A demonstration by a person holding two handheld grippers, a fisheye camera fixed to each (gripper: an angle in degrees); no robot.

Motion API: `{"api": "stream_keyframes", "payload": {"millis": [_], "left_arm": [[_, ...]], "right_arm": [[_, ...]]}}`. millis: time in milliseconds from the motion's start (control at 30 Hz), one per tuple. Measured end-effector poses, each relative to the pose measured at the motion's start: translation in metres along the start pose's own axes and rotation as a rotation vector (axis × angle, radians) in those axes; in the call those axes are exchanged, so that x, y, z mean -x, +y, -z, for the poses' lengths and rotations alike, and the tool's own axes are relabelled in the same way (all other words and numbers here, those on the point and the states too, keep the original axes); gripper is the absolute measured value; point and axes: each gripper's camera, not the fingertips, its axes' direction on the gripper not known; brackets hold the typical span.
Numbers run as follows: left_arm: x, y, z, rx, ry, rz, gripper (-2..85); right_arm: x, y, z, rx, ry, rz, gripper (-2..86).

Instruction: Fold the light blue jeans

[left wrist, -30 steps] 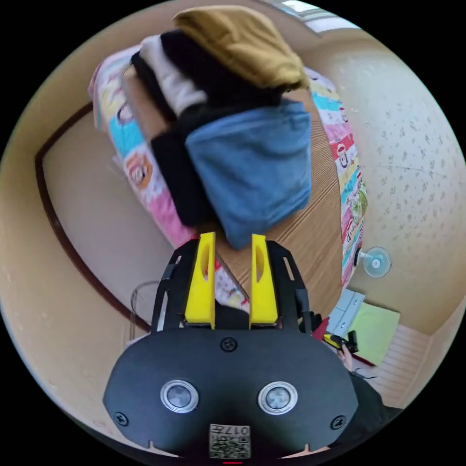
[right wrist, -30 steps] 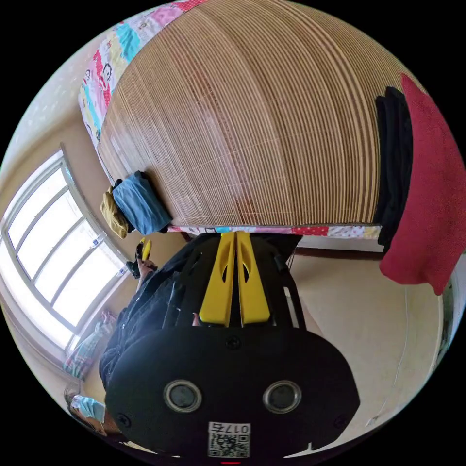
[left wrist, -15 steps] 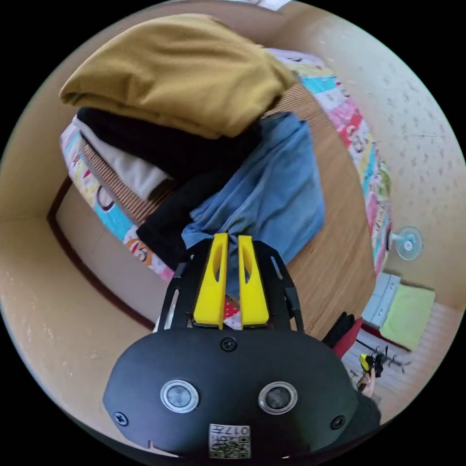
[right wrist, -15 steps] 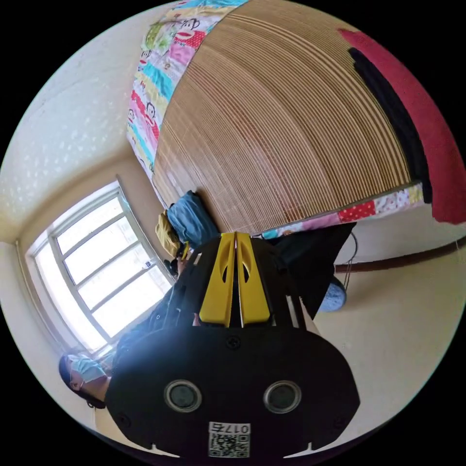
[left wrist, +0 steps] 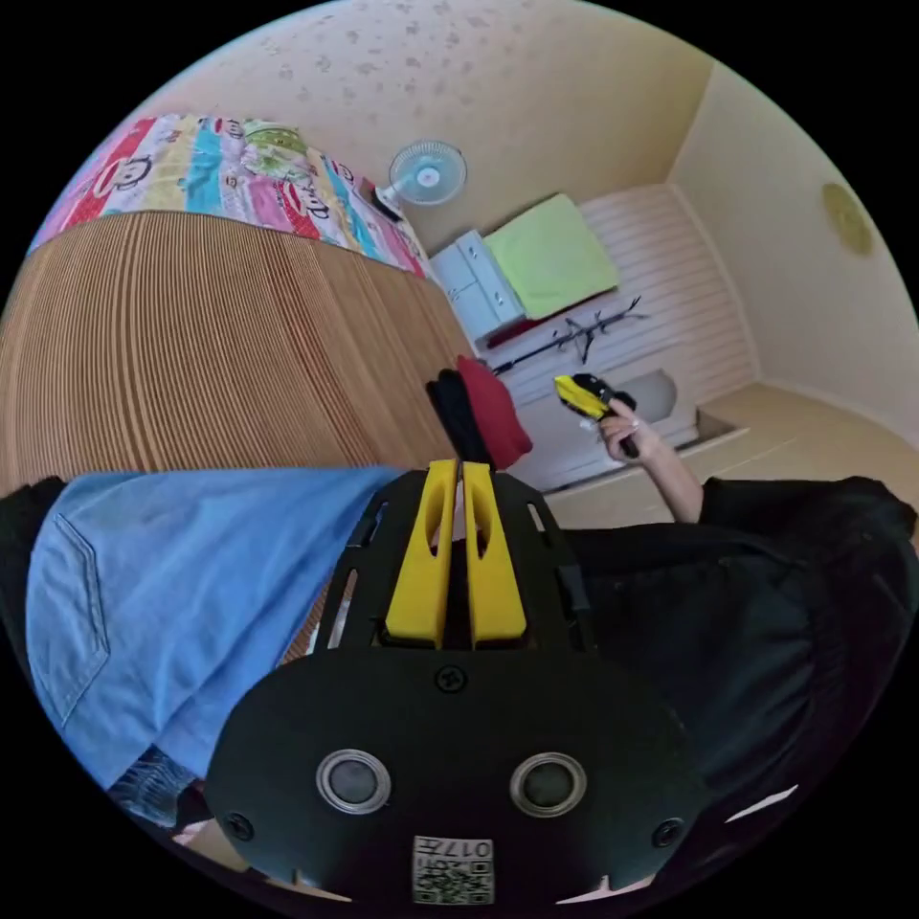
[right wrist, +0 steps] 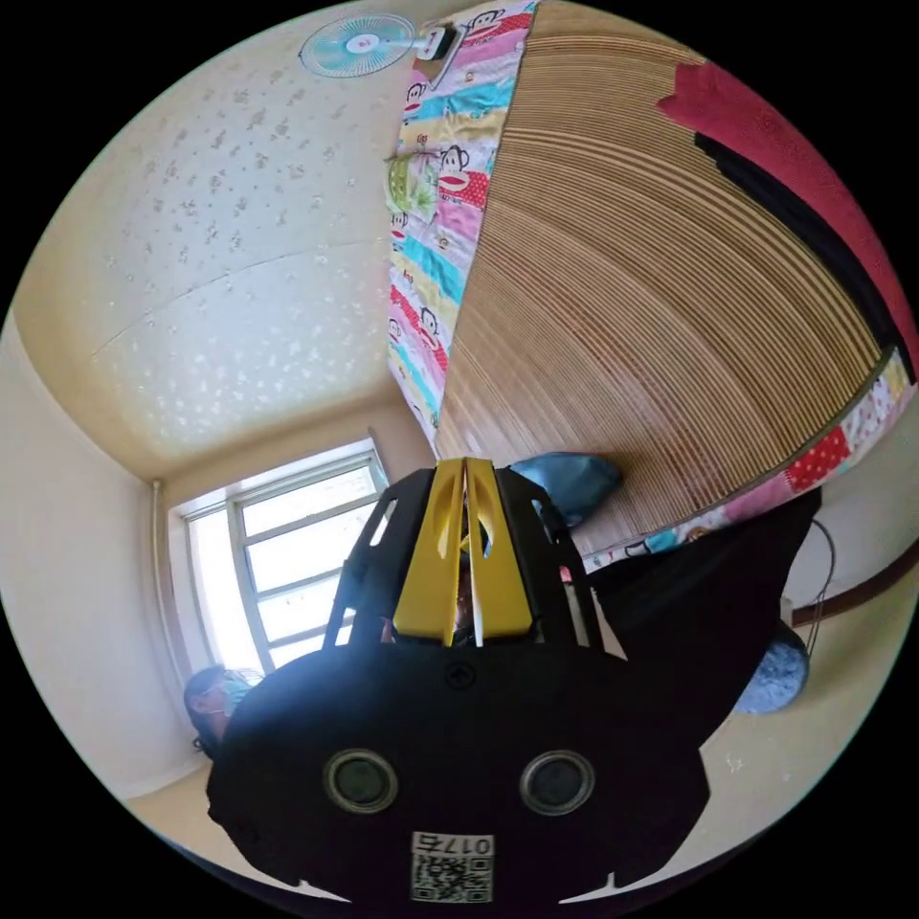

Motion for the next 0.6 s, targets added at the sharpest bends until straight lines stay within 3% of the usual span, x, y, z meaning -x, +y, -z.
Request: {"api": "stream_keyframes", "payload": {"millis": [67, 167, 300, 400, 467, 600], "left_arm": [[0.018, 0.014, 0.026, -0.094, 0.050, 0.075, 4.4], [0.056, 0.059, 0.089, -0.315, -0.055, 0.292, 5.6], [0.078, 0.164, 0.176, -0.697, -0.305, 0.663, 7.4], [0.049, 0.214, 0.225, -0.927, -0.567, 0.756, 9.0], [0.054, 0.231, 0.243, -0.973, -0.560, 0.856, 12.0], [0.107, 0.250, 0.248, -1.028, -0.257, 1.082, 14.1]], "right_arm": [[0.005, -0.005, -0.016, 0.072, 0.007, 0.011, 0.1], [0.006, -0.006, -0.031, 0.134, 0.164, 0.010, 0.1], [-0.003, -0.011, -0.049, 0.195, 0.245, -0.015, 0.2], [-0.008, -0.020, -0.064, 0.236, 0.227, -0.041, 0.2], [-0.006, -0.028, -0.082, 0.277, 0.232, -0.028, 0.2], [0.001, -0.042, -0.120, 0.373, 0.273, 0.006, 0.3]]}}
